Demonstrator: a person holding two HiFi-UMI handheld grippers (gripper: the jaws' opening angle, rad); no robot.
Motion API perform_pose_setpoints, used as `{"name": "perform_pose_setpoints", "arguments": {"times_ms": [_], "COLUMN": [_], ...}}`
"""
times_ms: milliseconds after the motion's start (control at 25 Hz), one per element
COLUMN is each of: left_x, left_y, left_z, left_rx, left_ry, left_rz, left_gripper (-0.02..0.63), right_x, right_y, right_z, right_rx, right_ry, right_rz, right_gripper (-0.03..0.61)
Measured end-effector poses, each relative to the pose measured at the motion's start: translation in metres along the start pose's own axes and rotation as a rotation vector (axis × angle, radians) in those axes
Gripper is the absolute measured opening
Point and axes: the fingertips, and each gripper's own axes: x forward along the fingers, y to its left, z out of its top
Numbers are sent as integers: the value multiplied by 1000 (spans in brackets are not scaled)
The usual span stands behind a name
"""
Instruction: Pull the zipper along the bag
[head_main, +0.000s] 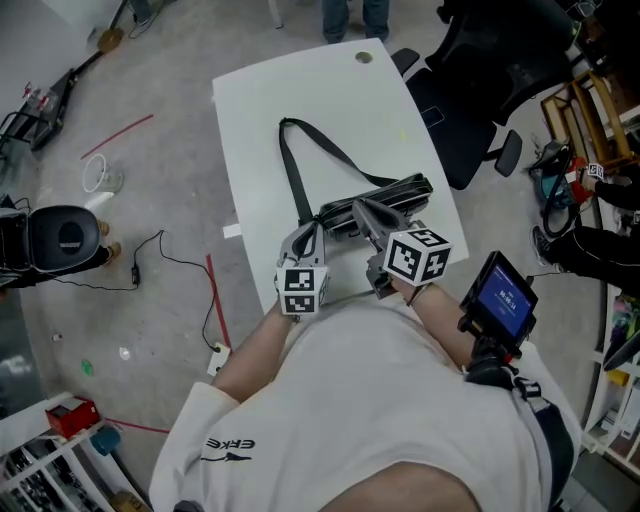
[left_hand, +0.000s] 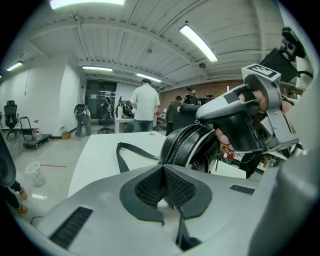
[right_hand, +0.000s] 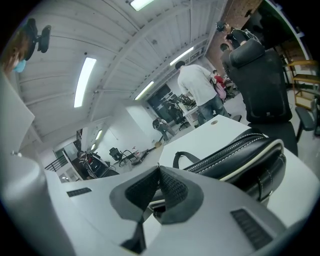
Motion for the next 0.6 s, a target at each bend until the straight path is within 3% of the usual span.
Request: {"name": "perform_pose_setpoints", "arguments": {"times_ms": [600], "left_x": [-5], "left_y": [-2], "left_z": [-3], "left_rx": [1], "left_ry": [-3], "left_rz": [-40], "left_gripper": [3], "right_x": [10], "right_y": [21], "right_z": [-18], "right_rx": [-69], "right_ry": [44], "right_rz": [-28], "right_gripper": [12]}}
